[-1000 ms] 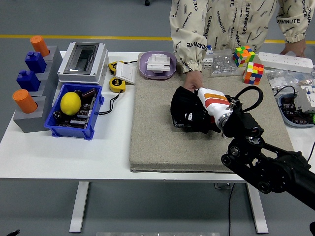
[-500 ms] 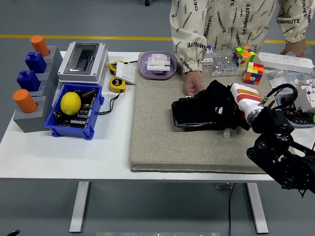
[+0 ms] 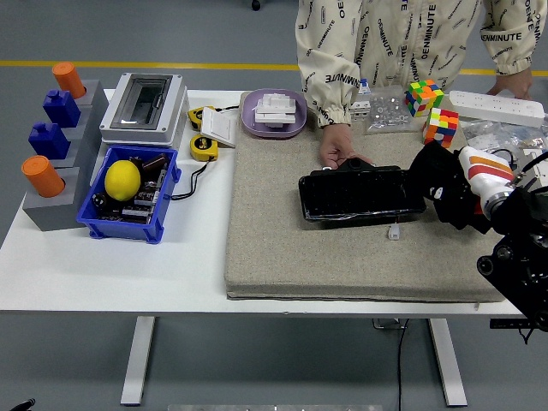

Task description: Pick the rag up,wipe the panel,place it on the desk

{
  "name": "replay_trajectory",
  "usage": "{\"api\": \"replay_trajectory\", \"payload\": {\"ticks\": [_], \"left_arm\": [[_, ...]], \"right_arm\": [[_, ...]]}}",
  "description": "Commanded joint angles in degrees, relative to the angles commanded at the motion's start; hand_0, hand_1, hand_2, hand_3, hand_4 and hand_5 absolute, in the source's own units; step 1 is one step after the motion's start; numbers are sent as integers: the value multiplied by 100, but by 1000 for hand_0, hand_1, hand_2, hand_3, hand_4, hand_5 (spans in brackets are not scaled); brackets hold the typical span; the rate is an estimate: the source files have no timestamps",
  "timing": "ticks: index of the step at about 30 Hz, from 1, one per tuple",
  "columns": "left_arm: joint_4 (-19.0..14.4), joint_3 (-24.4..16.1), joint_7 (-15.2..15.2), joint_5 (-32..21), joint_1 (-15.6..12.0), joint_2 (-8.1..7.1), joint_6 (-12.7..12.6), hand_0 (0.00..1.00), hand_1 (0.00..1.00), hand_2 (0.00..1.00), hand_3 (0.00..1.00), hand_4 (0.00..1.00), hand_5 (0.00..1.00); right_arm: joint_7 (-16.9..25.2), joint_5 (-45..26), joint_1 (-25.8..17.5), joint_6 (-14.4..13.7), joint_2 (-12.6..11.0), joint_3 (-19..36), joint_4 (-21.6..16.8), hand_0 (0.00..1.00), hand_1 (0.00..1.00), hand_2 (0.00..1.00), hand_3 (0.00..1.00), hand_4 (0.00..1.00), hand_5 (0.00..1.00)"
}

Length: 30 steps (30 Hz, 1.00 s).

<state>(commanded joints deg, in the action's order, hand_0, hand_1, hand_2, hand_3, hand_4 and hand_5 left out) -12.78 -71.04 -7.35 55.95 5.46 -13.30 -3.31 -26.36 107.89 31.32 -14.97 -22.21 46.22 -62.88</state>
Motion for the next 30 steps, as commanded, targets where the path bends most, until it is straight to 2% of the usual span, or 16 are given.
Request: {"api": "replay_trajectory", "payload": {"ticks": [4,10,30], "left_arm": [[1,-8,0,7,-5,0,-1,652,662,695,581,677,440],[-2,-13,0,15,-11,-4,-1,652,660,695,580,677,440],[1,2,-1,14,-71,-25,0,651,660,696,581,676,439]], "right_arm": [[-4,21,-83,3,-126,141,5,356,452,515,535,854,205],[-15,58,-160,13,-186,255,12,355,452,516,534,855,203],[-56,111,-484,48,-7,557,45,355,452,515,534,854,205]]}}
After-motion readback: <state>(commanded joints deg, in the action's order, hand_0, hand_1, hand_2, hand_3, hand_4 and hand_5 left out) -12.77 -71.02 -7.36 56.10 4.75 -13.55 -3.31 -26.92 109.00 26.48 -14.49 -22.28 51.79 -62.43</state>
